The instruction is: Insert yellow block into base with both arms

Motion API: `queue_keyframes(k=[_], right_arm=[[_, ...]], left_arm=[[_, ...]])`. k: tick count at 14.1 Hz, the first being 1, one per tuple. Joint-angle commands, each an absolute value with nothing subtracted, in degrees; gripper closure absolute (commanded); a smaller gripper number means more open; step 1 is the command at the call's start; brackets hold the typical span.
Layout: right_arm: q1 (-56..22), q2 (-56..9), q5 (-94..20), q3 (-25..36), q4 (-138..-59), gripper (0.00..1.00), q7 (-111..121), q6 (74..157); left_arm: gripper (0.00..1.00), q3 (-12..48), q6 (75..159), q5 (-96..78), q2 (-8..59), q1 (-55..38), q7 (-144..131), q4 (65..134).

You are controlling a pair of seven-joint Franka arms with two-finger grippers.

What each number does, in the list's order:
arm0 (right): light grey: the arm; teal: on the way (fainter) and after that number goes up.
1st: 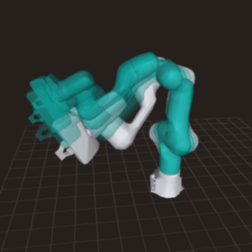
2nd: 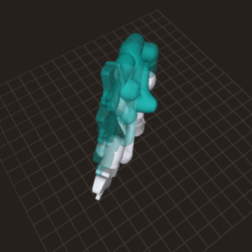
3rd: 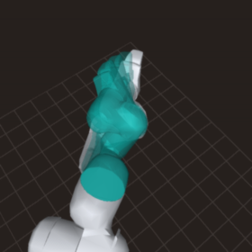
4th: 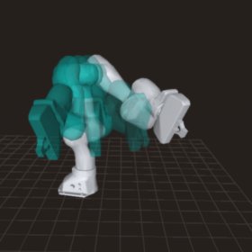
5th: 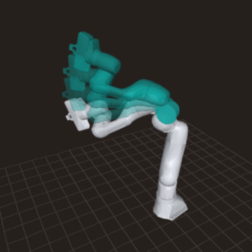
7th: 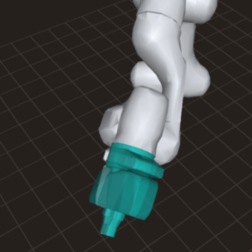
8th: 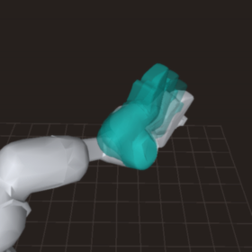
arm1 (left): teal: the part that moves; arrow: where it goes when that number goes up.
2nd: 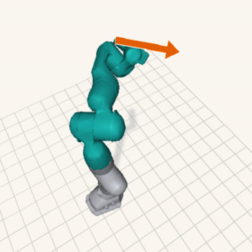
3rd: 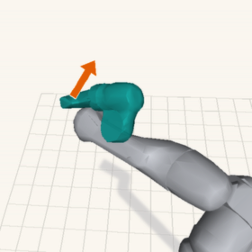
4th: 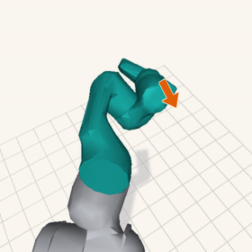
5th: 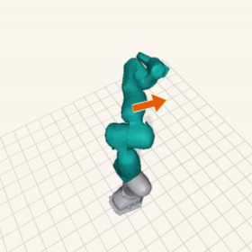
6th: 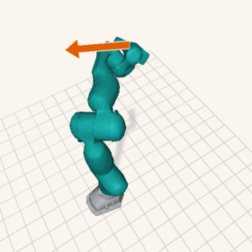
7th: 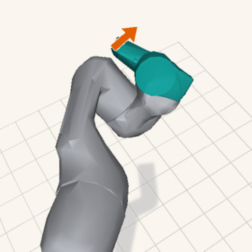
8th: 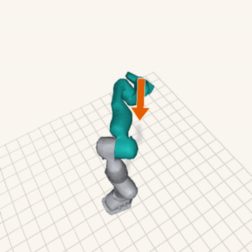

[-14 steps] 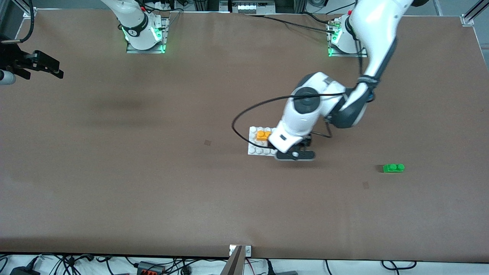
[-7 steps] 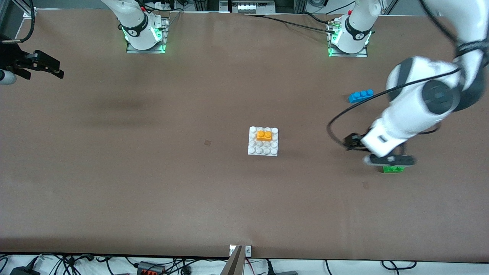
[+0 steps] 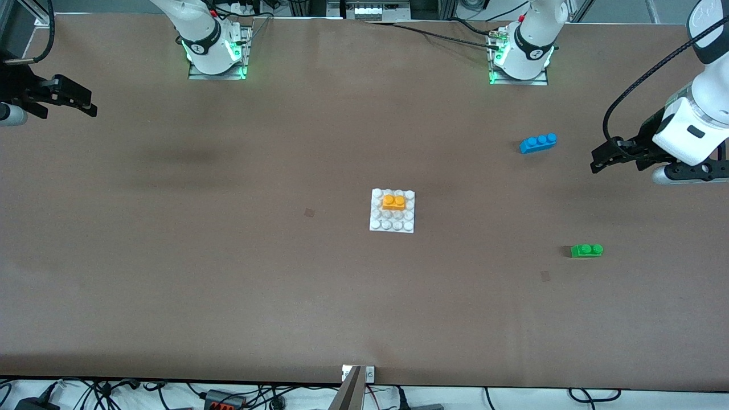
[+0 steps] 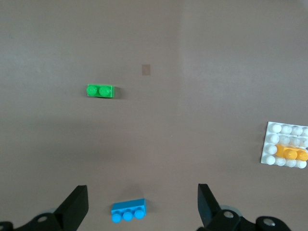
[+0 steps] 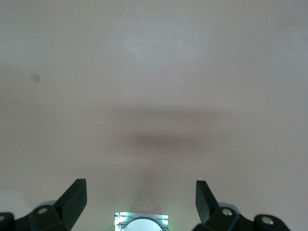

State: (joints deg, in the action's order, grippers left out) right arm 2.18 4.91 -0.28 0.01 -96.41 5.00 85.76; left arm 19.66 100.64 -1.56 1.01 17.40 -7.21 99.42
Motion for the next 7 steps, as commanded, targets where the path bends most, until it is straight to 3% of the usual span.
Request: queue_keyframes(k=[1,7], right_arm=[[1.93,4.57,-0.88,0.18,-95.19,0.0,4.92,84.64],[1.93,4.57,-0.97,0.18,-95.19,0.0,4.92,84.64]], left_arm=[[0.0,20.13,99.58,-2.99,0.44,17.75,-5.89,100.46],[0.0,20.39,97.56,-4.22,0.0,17.75,-5.98,100.55]])
